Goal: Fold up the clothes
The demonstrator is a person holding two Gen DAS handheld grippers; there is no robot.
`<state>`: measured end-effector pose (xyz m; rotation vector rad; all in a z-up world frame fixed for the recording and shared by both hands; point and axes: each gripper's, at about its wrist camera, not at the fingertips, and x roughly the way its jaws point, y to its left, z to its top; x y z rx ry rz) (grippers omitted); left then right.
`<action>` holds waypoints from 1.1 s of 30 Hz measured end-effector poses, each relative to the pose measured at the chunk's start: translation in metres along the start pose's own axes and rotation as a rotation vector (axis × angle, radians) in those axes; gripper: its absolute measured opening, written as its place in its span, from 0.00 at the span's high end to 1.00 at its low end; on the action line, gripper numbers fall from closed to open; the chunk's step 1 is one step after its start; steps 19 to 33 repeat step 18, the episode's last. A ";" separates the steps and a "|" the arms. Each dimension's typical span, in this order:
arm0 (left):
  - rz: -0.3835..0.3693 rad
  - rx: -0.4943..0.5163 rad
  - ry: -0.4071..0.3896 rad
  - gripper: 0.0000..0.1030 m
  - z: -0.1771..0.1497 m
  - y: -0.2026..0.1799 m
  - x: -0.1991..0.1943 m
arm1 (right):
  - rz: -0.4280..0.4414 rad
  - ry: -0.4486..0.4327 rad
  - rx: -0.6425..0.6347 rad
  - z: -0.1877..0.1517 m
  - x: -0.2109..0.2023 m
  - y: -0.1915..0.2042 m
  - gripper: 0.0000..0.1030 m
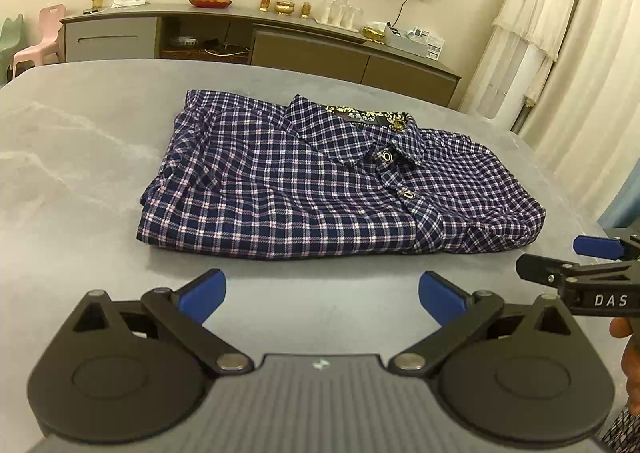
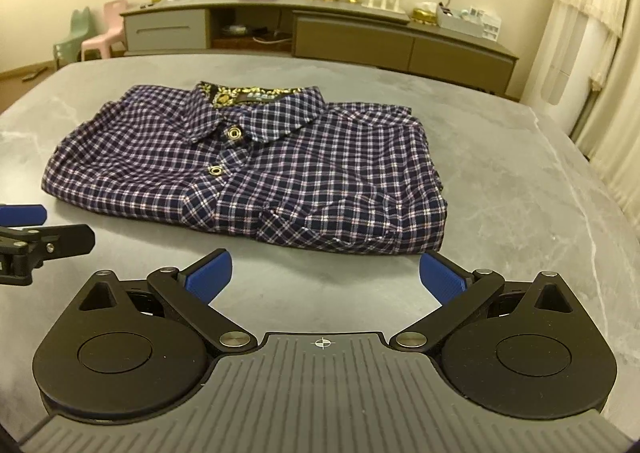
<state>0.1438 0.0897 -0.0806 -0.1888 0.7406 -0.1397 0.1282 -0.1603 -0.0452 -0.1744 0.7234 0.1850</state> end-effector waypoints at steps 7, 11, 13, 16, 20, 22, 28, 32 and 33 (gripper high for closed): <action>0.016 0.010 0.010 0.00 -0.003 0.001 -0.001 | 0.002 0.003 -0.004 -0.001 0.000 -0.001 0.04; 0.023 0.016 0.018 0.00 -0.004 0.002 0.000 | 0.003 0.005 -0.006 -0.001 0.000 -0.001 0.04; 0.024 0.019 0.022 0.00 -0.005 0.001 0.001 | 0.003 0.005 -0.005 -0.001 0.000 -0.001 0.04; 0.023 0.023 0.029 0.00 -0.006 0.000 0.001 | 0.004 0.005 -0.005 -0.001 0.000 -0.001 0.04; 0.022 0.026 0.032 0.00 -0.007 -0.001 0.001 | 0.006 0.007 -0.008 -0.001 0.000 -0.001 0.04; 0.022 0.026 0.032 0.00 -0.007 -0.001 0.001 | 0.006 0.007 -0.008 -0.001 0.000 -0.001 0.04; 0.022 0.026 0.032 0.00 -0.007 -0.001 0.001 | 0.006 0.007 -0.008 -0.001 0.000 -0.001 0.04; 0.022 0.026 0.032 0.00 -0.007 -0.001 0.001 | 0.006 0.007 -0.008 -0.001 0.000 -0.001 0.04; 0.022 0.026 0.032 0.00 -0.007 -0.001 0.001 | 0.006 0.007 -0.008 -0.001 0.000 -0.001 0.04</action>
